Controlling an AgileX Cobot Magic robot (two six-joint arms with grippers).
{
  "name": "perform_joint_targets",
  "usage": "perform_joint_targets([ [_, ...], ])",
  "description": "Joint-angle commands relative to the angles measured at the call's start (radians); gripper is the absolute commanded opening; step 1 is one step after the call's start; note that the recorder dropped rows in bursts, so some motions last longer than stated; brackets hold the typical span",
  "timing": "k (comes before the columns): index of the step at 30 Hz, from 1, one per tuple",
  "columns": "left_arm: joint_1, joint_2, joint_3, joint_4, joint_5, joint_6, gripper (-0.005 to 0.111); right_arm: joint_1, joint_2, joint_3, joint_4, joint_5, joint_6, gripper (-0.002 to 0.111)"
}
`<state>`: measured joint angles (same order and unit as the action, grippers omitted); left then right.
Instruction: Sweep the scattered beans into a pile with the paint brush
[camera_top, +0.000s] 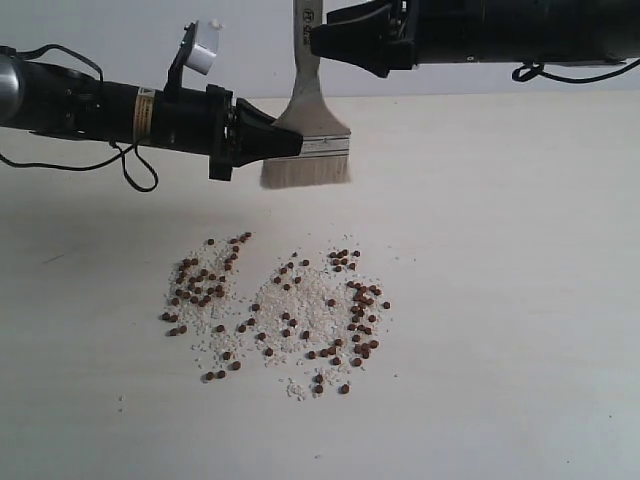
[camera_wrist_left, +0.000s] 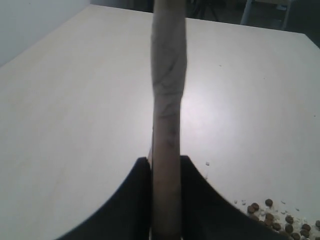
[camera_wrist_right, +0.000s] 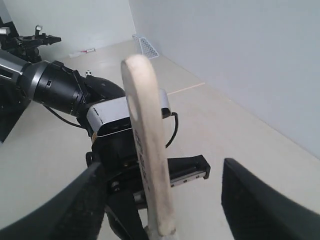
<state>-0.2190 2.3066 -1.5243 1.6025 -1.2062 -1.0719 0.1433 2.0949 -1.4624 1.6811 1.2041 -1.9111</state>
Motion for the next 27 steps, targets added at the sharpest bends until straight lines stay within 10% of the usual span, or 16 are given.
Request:
perform_joint_targets([
  [1, -0.018, -0.019, 0.004, -0.022, -0.015, 0.005, 0.000, 0.013, -0.003, 0.001, 0.041, 0.017, -0.023, 0.062],
  [27, -0.053, -0.019, 0.002, -0.099, -0.015, 0.027, 0.000, 0.032, -0.003, 0.001, -0.025, 0.017, 0.012, 0.044],
])
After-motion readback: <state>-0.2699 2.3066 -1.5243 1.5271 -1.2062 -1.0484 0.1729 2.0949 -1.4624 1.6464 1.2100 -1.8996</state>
